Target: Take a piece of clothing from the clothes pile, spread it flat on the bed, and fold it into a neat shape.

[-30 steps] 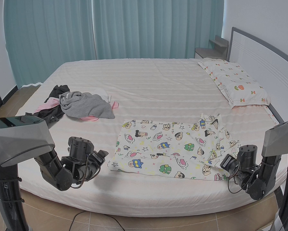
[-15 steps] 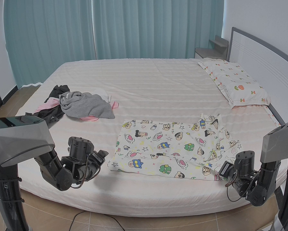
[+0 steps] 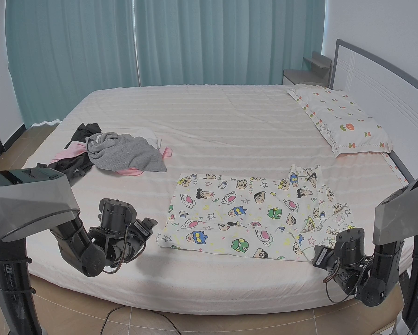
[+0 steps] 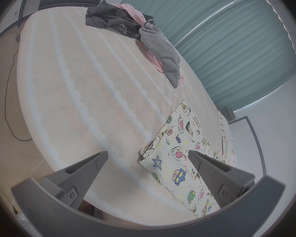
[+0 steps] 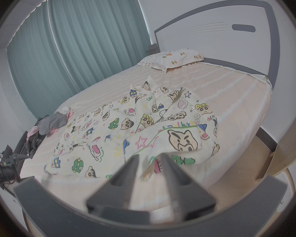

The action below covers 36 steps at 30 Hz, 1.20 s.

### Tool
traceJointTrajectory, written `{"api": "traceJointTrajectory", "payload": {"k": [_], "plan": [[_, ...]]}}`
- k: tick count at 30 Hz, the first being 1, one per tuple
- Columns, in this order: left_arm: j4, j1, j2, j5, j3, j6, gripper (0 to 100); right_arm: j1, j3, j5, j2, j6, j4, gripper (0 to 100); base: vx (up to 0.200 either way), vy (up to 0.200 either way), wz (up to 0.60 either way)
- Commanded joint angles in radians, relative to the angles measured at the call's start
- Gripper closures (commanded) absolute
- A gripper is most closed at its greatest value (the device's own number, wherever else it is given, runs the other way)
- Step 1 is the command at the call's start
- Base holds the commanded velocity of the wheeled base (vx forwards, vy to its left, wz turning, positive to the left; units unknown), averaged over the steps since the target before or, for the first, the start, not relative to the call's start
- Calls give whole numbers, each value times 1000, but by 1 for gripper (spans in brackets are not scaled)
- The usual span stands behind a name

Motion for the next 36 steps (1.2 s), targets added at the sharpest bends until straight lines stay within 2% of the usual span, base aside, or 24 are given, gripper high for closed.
{"api": "traceJointTrajectory", "payload": {"k": [1,6,10,13,14,16,17,18,19,20,22,23,24,26,30,36], "plan": [[0,0,1,1,0,0,0,9,28,1,-3,-9,-1,0,0,0,0],[0,0,3,1,0,0,0,1,71,23,-30,-40,2,0,0,0,0],[0,0,3,-1,0,0,0,-44,80,58,-49,-66,1,0,0,0,0],[0,0,3,1,0,0,0,-106,79,130,-61,-80,-1,0,0,0,0],[0,0,3,-1,0,0,0,-131,82,176,-64,-80,-2,0,0,0,0],[0,0,3,-1,0,0,0,-140,83,199,-67,-80,-2,0,0,0,0],[-2,0,1,-1,2,-5,0,-215,114,391,-115,-78,-2,0,0,0,0],[-2,0,1,-3,0,-5,0,-246,123,462,-130,-80,-2,0,0,0,0],[-2,1,1,-3,0,-5,0,-252,125,472,-133,-80,-2,0,0,0,0],[-2,1,3,-4,0,-7,0,-312,134,571,-147,-98,-2,0,0,0,0],[-2,1,1,-10,2,-7,0,-378,134,614,-138,-147,-1,0,0,0,0],[-2,1,1,-12,2,-7,0,-386,132,620,-135,-153,-2,0,0,0,0],[-5,1,1,-13,8,-7,0,-422,132,652,-118,-175,-2,0,0,0,0],[-42,0,3,-21,31,-7,0,-482,128,759,-84,-201,-5,0,0,0,0],[-148,0,12,-30,78,-3,0,-536,125,802,-46,-225,-34,0,0,0,0],[-226,-8,40,-30,103,4,0,-542,123,813,68,-230,-116,0,0,0,0]]}}
